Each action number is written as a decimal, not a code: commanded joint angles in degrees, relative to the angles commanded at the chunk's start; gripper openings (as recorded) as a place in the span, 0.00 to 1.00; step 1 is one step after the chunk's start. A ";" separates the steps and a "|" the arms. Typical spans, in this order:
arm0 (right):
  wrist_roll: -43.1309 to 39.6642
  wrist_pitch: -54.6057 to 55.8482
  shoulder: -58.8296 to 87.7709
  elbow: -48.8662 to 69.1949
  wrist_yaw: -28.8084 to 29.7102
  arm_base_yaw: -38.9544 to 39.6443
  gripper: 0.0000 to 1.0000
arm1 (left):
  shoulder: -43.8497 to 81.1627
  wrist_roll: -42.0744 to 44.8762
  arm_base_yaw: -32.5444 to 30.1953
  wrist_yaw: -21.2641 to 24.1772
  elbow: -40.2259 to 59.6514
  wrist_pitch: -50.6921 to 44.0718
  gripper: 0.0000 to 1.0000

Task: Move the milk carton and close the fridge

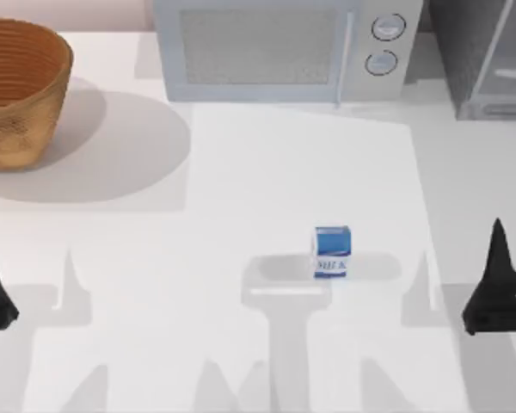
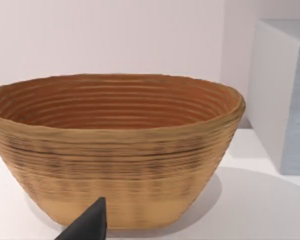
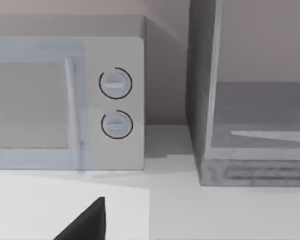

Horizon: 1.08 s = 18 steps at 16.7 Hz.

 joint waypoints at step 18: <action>0.55 27.18 39.10 12.79 6.79 6.06 1.00 | 0.00 0.00 0.00 0.00 0.00 0.00 1.00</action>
